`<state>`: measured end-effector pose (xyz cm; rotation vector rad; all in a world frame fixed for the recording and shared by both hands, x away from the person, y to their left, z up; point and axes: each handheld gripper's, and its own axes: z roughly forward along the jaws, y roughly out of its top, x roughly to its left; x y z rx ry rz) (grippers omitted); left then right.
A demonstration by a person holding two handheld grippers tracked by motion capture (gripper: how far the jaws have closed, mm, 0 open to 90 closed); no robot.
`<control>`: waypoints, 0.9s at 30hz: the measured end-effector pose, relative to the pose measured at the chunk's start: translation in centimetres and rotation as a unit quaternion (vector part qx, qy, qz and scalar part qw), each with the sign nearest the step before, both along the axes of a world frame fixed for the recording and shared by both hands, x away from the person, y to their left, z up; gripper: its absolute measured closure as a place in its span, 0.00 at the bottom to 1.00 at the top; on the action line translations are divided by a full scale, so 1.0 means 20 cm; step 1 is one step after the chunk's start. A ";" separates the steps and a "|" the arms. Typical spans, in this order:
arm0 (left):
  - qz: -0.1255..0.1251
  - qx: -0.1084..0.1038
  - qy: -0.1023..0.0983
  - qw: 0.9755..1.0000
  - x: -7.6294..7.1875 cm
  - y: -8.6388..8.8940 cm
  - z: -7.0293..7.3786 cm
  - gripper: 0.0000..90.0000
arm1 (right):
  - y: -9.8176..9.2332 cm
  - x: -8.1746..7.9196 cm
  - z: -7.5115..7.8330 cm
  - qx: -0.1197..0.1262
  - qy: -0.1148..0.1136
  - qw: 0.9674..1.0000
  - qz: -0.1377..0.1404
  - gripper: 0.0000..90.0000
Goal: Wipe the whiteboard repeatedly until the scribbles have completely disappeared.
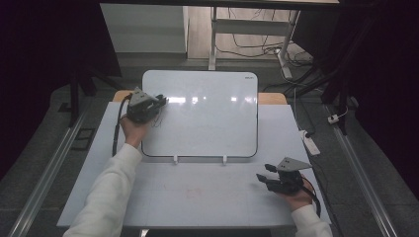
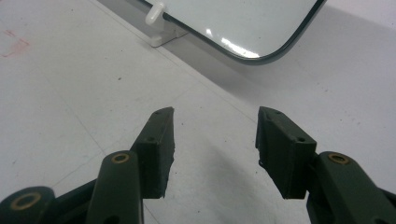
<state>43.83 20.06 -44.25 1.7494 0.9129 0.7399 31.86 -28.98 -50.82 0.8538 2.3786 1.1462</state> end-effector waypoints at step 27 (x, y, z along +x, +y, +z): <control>0.016 -0.032 0.005 0.999 -0.03 0.05 -0.04 0.86 | 0.01 0.00 0.00 -0.002 -0.003 1.000 0.001 0.52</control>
